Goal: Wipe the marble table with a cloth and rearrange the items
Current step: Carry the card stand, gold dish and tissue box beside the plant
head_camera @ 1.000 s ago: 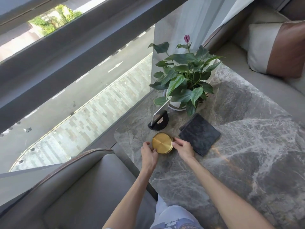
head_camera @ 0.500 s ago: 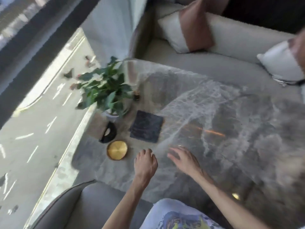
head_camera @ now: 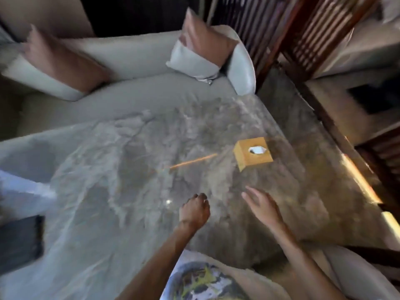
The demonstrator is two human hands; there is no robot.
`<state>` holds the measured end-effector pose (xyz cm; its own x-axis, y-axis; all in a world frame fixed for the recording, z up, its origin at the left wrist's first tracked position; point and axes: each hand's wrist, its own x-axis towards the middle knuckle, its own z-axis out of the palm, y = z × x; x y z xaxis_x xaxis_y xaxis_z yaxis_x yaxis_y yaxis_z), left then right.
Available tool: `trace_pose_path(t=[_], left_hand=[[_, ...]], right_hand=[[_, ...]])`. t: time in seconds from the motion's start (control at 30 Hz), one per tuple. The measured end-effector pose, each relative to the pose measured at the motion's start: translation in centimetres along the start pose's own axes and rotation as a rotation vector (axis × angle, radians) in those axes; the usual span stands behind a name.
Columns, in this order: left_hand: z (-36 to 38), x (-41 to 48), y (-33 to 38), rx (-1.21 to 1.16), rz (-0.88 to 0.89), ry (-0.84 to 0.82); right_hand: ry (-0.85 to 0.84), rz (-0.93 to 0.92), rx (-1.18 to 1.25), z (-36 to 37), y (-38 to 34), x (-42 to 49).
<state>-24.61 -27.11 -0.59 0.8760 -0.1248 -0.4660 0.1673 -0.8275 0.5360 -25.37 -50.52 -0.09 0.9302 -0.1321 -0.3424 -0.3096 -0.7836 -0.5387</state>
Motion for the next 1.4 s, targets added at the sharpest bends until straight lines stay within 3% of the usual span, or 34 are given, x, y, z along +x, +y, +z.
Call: trace_pose_path(t=[0.2,0.4,0.63,0.7,0.8,0.97,1.17,1.4], left_hand=[[4.4,6.4,10.3,-0.085,-0.092,-0.058],[4.9,13.9,14.2,-0.257,-0.240,0.013],[7.0,19.5,16.1,-0.845,-0.442,-0.064],[7.8,19.5,16.5,-0.977,-0.402,-0.087],[9.4,20.0,16.1,-0.884,-0.183,-0.080],[8.3,18.9,16.3,-0.857,-0.257,-0.077],[4.6,13.6,9.7,-0.779,-0.288,0.055],[-3.7,0.6,-4.8,-0.838,-0.378,0.307]], right_hand=[[0.006,0.135,0.169,-7.4,9.0,5.1],[-0.087,0.254,0.433,-9.2,10.6,13.9],[-0.228,0.413,0.730,-7.1,9.8,20.8],[-0.254,0.452,0.758,-6.5,10.3,20.9],[-0.281,0.452,0.718,-5.7,11.2,20.7],[-0.254,0.420,0.665,-5.2,10.2,19.1],[-0.287,0.227,0.506,-2.0,4.2,15.6],[-0.413,-0.056,0.311,6.1,-12.3,5.8]])
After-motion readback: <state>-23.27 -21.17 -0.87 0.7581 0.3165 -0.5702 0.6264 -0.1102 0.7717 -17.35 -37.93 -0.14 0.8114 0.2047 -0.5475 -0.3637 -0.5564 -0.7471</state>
